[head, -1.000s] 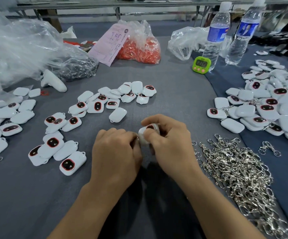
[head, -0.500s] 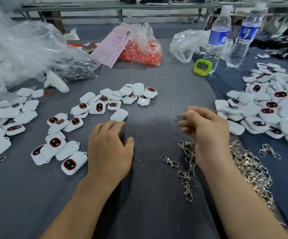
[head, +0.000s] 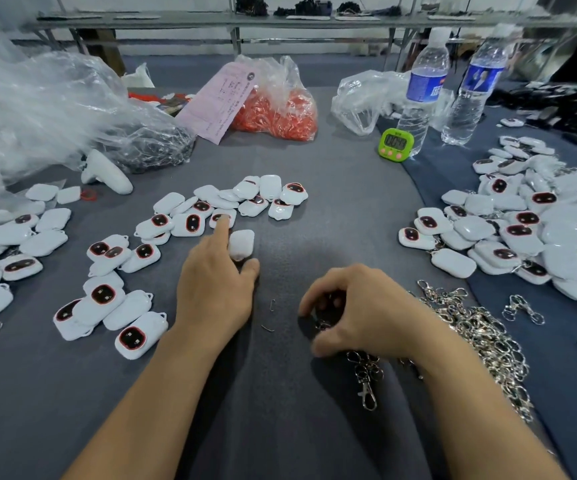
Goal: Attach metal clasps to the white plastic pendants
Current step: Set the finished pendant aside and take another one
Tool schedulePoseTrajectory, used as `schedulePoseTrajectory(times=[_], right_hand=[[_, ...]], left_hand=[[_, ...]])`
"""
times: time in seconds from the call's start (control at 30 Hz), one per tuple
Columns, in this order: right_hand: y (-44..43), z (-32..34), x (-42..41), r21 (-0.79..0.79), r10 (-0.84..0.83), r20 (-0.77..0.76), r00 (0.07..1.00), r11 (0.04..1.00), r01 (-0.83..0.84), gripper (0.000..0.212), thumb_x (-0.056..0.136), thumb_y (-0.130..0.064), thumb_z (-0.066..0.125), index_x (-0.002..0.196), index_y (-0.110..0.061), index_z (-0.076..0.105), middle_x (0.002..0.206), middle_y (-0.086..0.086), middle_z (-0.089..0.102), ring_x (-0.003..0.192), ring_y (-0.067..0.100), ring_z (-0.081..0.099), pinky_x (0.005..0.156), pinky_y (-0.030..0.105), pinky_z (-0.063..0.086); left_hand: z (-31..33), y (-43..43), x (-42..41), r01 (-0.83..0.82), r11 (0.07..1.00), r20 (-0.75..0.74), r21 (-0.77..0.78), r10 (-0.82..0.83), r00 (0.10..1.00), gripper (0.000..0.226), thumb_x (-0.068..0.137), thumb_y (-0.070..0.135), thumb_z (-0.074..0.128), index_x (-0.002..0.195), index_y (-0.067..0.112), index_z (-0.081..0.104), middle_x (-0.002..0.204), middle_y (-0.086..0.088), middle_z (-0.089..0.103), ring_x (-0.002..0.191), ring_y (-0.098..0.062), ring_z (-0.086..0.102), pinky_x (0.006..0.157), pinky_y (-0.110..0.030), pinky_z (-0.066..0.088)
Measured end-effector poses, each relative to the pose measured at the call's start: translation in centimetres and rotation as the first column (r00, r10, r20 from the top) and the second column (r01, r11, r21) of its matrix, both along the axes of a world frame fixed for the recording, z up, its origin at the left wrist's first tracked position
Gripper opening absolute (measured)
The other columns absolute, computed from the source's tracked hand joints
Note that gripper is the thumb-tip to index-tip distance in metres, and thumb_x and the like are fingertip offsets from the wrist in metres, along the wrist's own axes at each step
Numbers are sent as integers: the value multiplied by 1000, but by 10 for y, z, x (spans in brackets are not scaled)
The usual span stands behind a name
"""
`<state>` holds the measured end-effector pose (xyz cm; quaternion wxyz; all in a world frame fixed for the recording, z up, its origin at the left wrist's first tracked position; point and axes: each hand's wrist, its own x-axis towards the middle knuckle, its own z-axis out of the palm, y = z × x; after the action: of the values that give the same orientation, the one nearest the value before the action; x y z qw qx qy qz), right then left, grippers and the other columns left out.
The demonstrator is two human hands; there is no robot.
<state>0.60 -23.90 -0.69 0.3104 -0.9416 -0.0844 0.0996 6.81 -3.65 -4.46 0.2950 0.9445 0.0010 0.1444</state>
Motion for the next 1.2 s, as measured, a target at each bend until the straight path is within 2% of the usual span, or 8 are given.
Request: schedulePoseTrajectory(times=[0.17, 0.37, 0.5, 0.6, 0.67, 0.83, 1.03, 1.2], right_hand=[[-6, 0, 4, 72, -62, 2, 998, 996, 62, 18, 68, -23, 85, 76, -38, 78, 68, -16, 71, 63, 0, 62, 56, 14, 48], [12, -17, 8, 129, -262, 213, 941, 963, 239, 10, 79, -23, 77, 79, -32, 80, 63, -20, 66, 69, -1, 62, 60, 9, 43], [23, -23, 10, 162, -334, 240, 912, 940, 302, 11, 84, -24, 73, 76, -31, 76, 60, -18, 66, 67, 2, 63, 63, 16, 45], [30, -22, 11, 438, -392, 148, 908, 849, 296, 20, 87, -22, 71, 75, -37, 77, 66, -18, 71, 65, -1, 66, 62, 10, 49], [33, -21, 12, 584, -435, 83, 897, 750, 310, 18, 91, -26, 70, 85, -41, 79, 75, -13, 76, 68, 4, 70, 72, 23, 57], [33, -20, 13, 769, -366, -80, 927, 569, 291, 16, 90, -28, 77, 106, -26, 78, 86, 0, 79, 77, 18, 76, 73, 43, 64], [27, -25, 17, 720, -505, -40, 862, 583, 376, 16, 92, -15, 72, 84, -26, 80, 73, -3, 75, 57, 9, 59, 59, 33, 53], [26, -24, 17, 703, -556, -51, 830, 570, 425, 15, 96, -16, 66, 85, -20, 75, 69, -4, 71, 54, 9, 53, 61, 34, 46]], left_hand=[[-3, 3, 2, 24, 996, 13, 87, -25, 1000, 43, 96, 34, 59, 138, 25, 59, 119, -6, 59, 111, -30, 54, 93, -41, 44], [-5, 0, 0, 230, 960, -15, 160, -230, 973, 53, 99, 28, 52, 151, 25, 42, 154, 3, 44, 142, -18, 36, 117, -40, 29], [0, -3, -4, 182, 978, 100, 100, -192, 976, 27, 102, 31, 51, 122, 23, 68, 116, -1, 70, 108, -27, 59, 90, -41, 45], [1, -5, -5, 93, 992, 129, -89, -81, 988, 38, 103, 37, 49, 77, 15, 68, 67, -3, 64, 67, -21, 56, 61, -36, 35], [5, -8, -7, 79, 932, 69, -355, -58, 996, 45, 97, 44, 55, 71, 11, 69, 59, -5, 65, 55, -15, 54, 55, -38, 40], [13, -23, -19, 191, 655, -3, -731, -283, 959, 17, 75, 52, 73, 82, 38, 81, 82, 11, 78, 81, -5, 74, 77, -26, 55], [14, -8, -17, 210, 911, 59, -355, -202, 978, 12, 79, 32, 80, 77, 43, 77, 76, 32, 70, 72, 11, 63, 66, -7, 42], [15, 14, -26, 402, 914, -81, -61, -406, 910, 31, 73, 14, 75, 88, 41, 80, 89, 29, 69, 91, 8, 60, 79, -4, 42]])
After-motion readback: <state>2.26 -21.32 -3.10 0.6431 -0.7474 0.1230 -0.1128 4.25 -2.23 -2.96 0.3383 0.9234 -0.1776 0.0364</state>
